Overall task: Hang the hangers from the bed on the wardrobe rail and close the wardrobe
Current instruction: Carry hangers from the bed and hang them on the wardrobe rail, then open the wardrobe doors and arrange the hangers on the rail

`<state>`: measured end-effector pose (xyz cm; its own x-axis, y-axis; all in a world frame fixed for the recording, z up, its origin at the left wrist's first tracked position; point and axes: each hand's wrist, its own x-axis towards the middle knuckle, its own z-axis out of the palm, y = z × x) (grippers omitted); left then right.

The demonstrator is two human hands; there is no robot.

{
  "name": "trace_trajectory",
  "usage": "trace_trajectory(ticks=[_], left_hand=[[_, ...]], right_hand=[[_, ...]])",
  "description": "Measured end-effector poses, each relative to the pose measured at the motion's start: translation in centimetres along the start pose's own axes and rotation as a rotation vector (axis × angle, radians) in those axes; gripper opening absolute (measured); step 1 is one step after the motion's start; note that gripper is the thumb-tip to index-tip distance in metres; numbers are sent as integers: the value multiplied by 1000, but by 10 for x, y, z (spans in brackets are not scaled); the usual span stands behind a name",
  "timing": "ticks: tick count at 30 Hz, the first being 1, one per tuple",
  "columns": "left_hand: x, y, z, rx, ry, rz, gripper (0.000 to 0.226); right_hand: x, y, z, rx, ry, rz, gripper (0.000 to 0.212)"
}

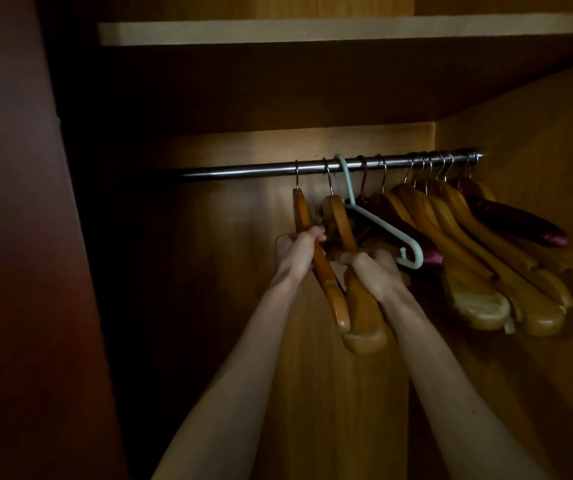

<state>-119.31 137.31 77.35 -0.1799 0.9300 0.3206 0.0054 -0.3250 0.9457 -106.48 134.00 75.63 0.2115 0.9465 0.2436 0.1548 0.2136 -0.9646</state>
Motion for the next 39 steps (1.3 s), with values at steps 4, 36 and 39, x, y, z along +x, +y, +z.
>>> trace_trajectory(ticks=[4,36,39], left_hand=[[-1,0,11,18,-25,-2,26],[-188,-187,-45,460,-216,-358,36],[-216,-207,-66,629,-379,-341,25]], right_hand=[[1,2,-7,11,-16,-8,15],[-163,222,-11,-139,-321,112,21],[-197,255,4,-217,-406,195,20]])
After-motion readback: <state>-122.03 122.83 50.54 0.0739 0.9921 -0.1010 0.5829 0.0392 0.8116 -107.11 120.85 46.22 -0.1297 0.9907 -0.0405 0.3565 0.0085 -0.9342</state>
